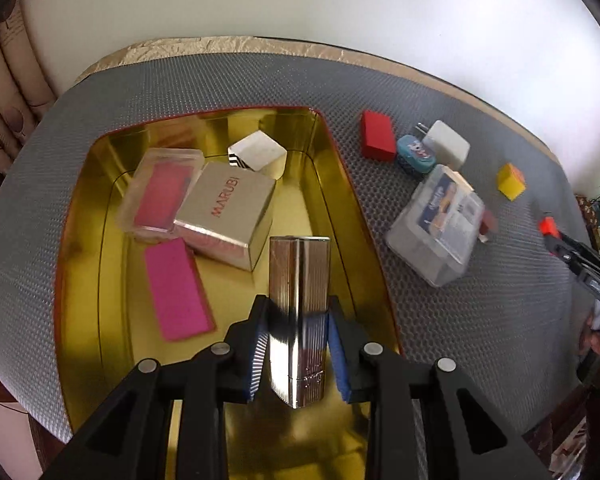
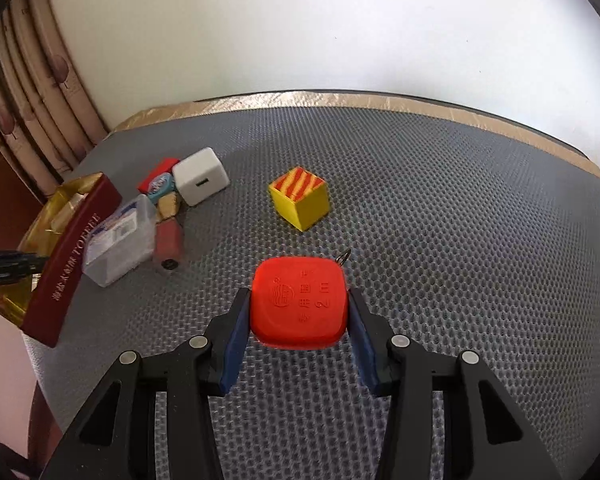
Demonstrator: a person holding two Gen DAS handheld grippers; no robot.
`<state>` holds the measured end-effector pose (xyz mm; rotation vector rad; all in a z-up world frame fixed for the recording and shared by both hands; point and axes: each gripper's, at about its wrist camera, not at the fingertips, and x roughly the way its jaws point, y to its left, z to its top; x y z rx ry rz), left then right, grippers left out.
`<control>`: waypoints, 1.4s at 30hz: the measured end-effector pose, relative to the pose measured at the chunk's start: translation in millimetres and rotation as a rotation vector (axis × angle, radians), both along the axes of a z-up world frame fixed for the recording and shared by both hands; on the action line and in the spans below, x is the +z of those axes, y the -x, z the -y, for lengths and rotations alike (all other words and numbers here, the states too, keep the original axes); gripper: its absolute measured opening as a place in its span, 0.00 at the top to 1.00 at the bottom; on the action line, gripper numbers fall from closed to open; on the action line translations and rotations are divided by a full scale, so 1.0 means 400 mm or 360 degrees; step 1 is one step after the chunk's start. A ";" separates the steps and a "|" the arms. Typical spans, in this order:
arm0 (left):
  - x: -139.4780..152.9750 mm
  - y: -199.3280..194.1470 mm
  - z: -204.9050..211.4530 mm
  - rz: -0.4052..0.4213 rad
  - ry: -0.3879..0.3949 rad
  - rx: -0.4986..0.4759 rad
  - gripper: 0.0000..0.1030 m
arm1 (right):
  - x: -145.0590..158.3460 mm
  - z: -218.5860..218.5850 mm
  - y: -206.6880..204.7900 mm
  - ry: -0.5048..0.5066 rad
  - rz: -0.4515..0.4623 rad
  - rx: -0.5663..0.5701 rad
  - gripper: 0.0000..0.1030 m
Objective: Organize rigid objects
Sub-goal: 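Release the gold tube into the tray while the right gripper lowers the red block there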
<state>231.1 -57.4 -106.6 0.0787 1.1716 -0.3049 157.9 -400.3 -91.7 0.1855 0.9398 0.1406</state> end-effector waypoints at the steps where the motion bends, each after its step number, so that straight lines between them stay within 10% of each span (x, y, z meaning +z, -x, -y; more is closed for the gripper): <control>1: -0.004 -0.009 0.002 -0.0012 -0.0001 0.0004 0.72 | 0.007 -0.002 0.001 -0.0001 0.0008 0.0005 0.58; 10: 0.051 -0.008 -0.007 0.0166 -0.0009 0.0084 0.59 | 0.077 -0.064 0.023 -0.0048 0.0075 0.0076 0.58; 16: 0.166 0.187 -0.122 0.0423 0.0040 0.0415 0.59 | 0.167 -0.192 0.017 -0.0173 0.0143 0.0271 0.58; 22: 0.144 0.380 -0.240 0.0413 -0.0031 0.0768 0.58 | 0.230 -0.454 -0.044 -0.0297 0.0119 0.0665 0.58; 30: 0.136 0.440 -0.282 0.0549 -0.0112 0.0903 0.58 | 0.198 -0.808 -0.193 -0.0152 -0.0031 0.0986 0.58; 42: 0.123 0.428 -0.324 0.0461 0.0021 0.0905 0.58 | 0.085 -0.916 -0.273 -0.0054 -0.0199 0.0950 0.58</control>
